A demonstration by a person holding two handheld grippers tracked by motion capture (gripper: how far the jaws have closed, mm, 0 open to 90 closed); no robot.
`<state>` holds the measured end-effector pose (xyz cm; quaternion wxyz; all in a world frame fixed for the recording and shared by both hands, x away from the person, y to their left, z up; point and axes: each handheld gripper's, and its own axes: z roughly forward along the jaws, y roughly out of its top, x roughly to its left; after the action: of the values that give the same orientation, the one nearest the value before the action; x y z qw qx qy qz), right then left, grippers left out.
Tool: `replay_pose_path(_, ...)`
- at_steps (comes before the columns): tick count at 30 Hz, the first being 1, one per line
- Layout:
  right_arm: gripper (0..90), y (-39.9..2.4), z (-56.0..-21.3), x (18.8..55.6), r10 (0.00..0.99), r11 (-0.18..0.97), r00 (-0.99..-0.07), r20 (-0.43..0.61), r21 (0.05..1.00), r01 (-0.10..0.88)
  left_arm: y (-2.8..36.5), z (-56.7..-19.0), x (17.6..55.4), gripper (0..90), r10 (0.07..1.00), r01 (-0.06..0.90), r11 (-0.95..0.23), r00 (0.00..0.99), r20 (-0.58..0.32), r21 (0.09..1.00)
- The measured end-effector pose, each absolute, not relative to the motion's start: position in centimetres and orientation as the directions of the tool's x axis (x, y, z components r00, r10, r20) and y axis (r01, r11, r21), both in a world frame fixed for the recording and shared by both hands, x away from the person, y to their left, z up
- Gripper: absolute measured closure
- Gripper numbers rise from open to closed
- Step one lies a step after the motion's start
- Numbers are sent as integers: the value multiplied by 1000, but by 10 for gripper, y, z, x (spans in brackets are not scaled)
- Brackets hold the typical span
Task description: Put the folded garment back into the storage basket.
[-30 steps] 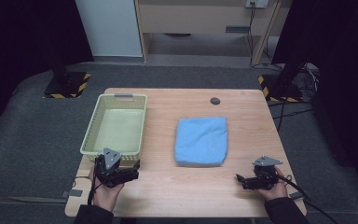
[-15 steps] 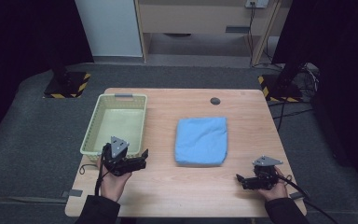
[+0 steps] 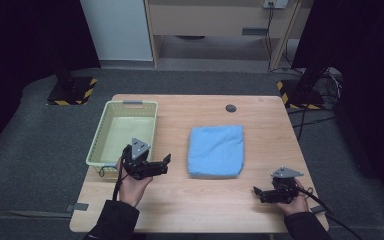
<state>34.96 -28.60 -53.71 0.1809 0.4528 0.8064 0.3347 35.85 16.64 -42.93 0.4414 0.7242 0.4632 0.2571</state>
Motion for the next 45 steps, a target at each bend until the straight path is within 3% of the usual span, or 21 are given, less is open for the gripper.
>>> replay_pose_path(45,3,-286,-537,350,850,368,-526,9,703,608,112,-471,423,45,877,490,-161,469,-104,857)
